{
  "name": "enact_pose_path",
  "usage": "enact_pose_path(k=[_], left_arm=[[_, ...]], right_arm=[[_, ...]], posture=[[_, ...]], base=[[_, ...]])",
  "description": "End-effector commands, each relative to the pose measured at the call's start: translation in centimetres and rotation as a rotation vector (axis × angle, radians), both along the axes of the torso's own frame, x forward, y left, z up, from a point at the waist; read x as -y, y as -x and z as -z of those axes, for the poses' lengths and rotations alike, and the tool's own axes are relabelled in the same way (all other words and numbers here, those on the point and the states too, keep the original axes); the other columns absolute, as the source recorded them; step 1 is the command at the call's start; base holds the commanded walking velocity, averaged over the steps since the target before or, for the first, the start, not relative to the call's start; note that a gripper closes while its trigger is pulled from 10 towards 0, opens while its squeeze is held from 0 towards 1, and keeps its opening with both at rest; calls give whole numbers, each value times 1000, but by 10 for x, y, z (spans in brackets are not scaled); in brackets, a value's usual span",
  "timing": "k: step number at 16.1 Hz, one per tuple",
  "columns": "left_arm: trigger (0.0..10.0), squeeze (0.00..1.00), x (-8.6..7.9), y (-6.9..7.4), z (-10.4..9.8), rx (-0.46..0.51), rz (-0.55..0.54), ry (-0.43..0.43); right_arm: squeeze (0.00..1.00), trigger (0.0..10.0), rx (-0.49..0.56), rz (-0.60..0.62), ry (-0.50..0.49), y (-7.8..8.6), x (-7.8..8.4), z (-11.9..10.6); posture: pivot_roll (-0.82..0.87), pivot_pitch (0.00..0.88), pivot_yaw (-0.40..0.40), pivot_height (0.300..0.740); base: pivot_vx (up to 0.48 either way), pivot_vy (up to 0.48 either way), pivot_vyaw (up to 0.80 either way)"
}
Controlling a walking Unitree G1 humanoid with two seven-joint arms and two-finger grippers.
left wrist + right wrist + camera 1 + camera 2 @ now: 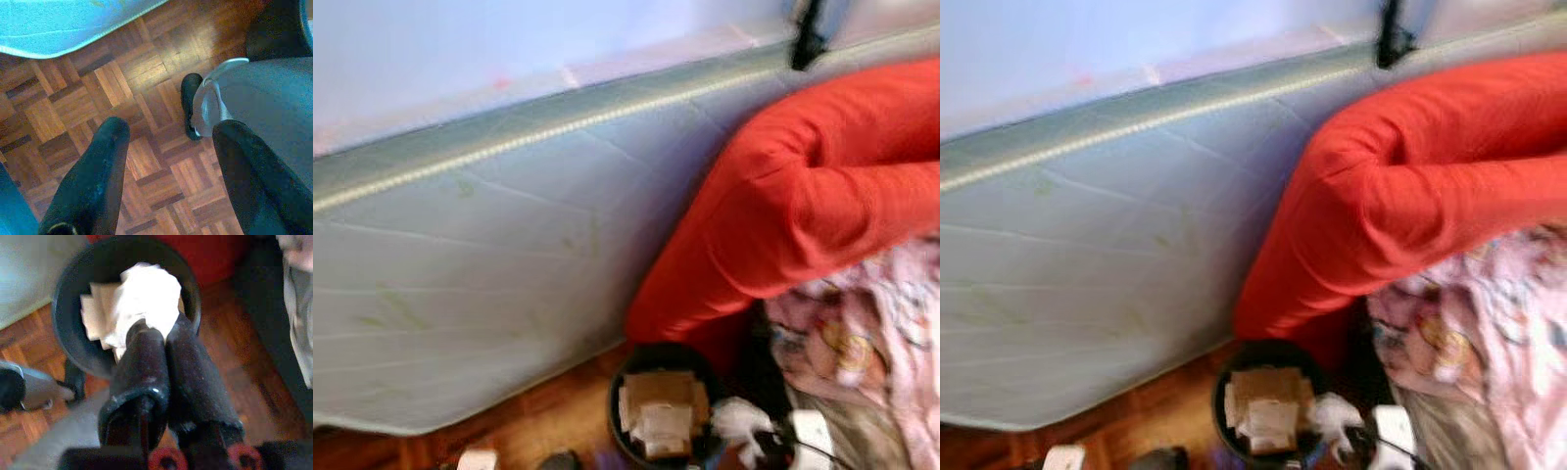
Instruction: Clean up the room
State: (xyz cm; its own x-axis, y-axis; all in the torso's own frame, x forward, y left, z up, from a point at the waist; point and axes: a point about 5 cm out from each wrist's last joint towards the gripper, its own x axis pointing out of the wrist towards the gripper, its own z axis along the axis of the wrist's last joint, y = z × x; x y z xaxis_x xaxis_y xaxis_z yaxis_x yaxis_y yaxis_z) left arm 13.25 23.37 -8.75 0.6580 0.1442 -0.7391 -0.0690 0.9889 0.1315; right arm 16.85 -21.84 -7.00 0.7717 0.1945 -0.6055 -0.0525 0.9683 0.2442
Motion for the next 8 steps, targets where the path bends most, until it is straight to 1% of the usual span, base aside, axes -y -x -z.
enact_pose_path(k=[1, 6, 8], left_arm=[[10000, 0, 1, 18, 6, -38, -13, 16], [10000, 0, 3, 26, 3, 47, -9, 42], [10000, 0, 4, 30, 3, 60, -14, 49]], right_arm=[[0, 10000, -64, 11, -7, 22, 4, 9], [0, 10000, -42, -22, -28, 35, 8, 9], [0, 10000, -26, -27, -32, 39, 9, 8]], posture=[[113, 277, -58, 740], [157, 347, -69, 740], [164, 355, -72, 740]], base=[[0, 0, 0], [0, 0, 0], [0, 0, 0]])
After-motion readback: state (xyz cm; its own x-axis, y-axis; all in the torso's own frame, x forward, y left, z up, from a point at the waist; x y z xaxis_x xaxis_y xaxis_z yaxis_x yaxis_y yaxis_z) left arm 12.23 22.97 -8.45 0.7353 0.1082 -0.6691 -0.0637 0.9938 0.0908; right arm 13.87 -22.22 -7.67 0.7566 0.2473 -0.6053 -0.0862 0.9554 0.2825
